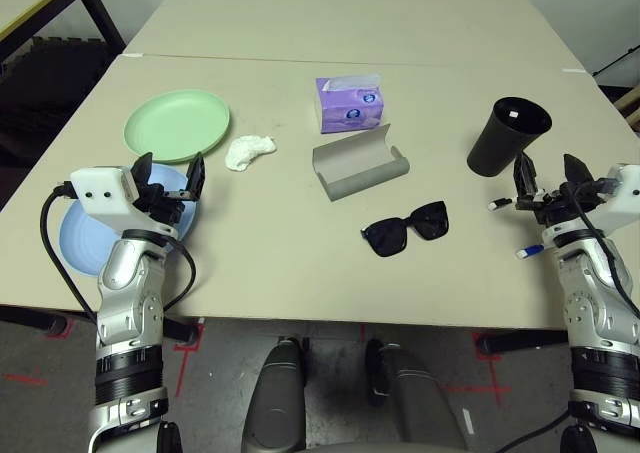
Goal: Organize and tidy the items on the table.
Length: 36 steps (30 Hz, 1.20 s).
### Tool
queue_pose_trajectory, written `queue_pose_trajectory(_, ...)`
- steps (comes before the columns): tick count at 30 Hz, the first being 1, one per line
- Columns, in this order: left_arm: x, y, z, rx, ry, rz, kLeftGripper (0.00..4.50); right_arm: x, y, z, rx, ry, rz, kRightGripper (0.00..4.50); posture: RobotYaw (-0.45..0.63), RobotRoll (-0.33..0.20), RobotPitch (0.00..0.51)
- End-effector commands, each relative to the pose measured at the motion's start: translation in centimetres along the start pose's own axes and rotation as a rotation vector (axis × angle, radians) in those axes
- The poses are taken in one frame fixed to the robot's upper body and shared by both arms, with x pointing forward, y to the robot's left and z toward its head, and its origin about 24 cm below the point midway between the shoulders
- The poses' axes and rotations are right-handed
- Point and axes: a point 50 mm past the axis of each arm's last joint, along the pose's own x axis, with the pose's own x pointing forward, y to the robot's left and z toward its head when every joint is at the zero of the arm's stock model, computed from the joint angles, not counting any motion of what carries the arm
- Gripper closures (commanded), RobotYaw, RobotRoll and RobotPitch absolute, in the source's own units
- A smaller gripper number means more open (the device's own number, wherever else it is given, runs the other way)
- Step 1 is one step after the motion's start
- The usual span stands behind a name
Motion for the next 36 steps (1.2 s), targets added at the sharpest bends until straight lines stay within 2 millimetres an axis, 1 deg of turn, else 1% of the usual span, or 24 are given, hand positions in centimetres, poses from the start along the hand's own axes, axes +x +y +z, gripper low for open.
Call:
queue_pose_trajectory(1, -0.1, 0.5, -0.2, 0.005, 0.005, 0.025, 0.0, -0.2, -0.4, -0.3, -0.015, 0.008, -0.031, 0.03, 0.15, 0.0, 0.172)
queue_pose_trajectory(15, 0.0, 0.4, -0.1, 0.004, 0.003, 0.021, 0.0, 0.0, -0.4, -0.3, -0.018, 0.009, -0.015, 0.03, 0.15, 0.0, 0.169)
queue_pose_trajectory(22, 0.1, 0.4, 0.1, 0.011, 0.003, 0.009, 0.0, 0.2, 1.2, 0.0, 0.02, 0.03, 0.193, 0.03, 0.16, 0.0, 0.166)
queue_pose_trajectory(26, 0.2, 0.4, 0.2, 0.015, 0.001, 0.003, 0.0, 0.4, 1.3, 0.3, 0.001, 0.04, 0.268, 0.03, 0.16, 0.0, 0.165)
queue_pose_trajectory(30, 0.2, 0.4, 0.3, 0.016, 0.002, 0.0, 0.0, 0.5, 1.4, 0.5, 0.02, 0.022, 0.323, 0.03, 0.16, 0.0, 0.165)
queue_pose_trajectory(34, 0.2, 0.3, 0.3, 0.017, 0.004, -0.008, 0.0, 0.4, 2.7, 0.8, 0.037, 0.005, 0.485, 0.03, 0.16, 0.0, 0.165)
queue_pose_trajectory(36, 0.2, 0.2, 0.3, 0.02, 0.006, -0.012, 0.0, 0.3, 3.6, 0.9, 0.021, 0.007, 0.622, 0.03, 0.16, 0.0, 0.165)
